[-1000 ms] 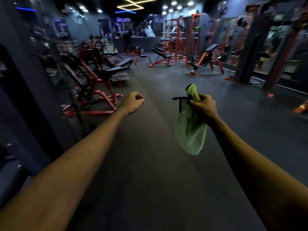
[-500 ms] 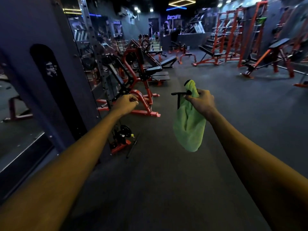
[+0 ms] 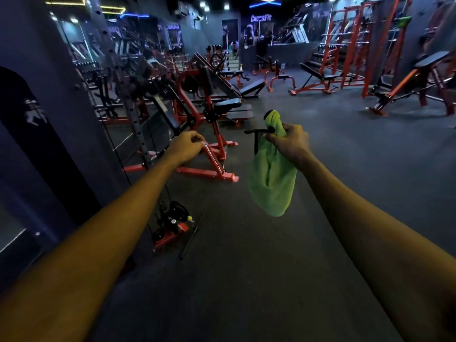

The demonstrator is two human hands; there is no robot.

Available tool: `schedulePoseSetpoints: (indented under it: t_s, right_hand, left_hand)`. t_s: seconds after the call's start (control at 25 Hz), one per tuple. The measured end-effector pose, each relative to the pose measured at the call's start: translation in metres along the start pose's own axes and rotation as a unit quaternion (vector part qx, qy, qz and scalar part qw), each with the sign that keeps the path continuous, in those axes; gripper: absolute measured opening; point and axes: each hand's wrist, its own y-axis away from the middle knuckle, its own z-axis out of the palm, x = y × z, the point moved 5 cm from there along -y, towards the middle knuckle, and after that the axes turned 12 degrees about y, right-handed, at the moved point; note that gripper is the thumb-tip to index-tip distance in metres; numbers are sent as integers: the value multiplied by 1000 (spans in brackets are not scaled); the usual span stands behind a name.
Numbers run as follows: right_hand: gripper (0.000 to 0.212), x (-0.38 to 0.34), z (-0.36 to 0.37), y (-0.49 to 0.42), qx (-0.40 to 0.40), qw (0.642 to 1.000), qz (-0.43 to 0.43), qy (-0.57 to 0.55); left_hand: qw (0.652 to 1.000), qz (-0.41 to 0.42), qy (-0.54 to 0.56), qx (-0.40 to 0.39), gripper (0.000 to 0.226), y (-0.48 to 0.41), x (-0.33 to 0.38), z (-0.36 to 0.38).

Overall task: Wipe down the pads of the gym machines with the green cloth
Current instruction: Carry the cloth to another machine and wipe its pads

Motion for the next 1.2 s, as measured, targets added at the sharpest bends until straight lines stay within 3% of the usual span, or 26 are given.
schedulePoseSetpoints:
  t_s: [0.56, 0.96, 1.2]
  right_hand:
    - [42, 77, 42, -388, -5, 998, -51, 26]
    - [31, 111, 149, -644, -21, 997, -51, 46]
    - [34, 114, 200, -793, -20, 998, -52, 32]
  left_hand:
    - [999, -12, 0, 52, 25, -355, -17, 122]
    - [998, -5, -13, 63, 28, -619, -88, 167]
    - [998, -20, -15, 59, 26, -781, -126, 181]
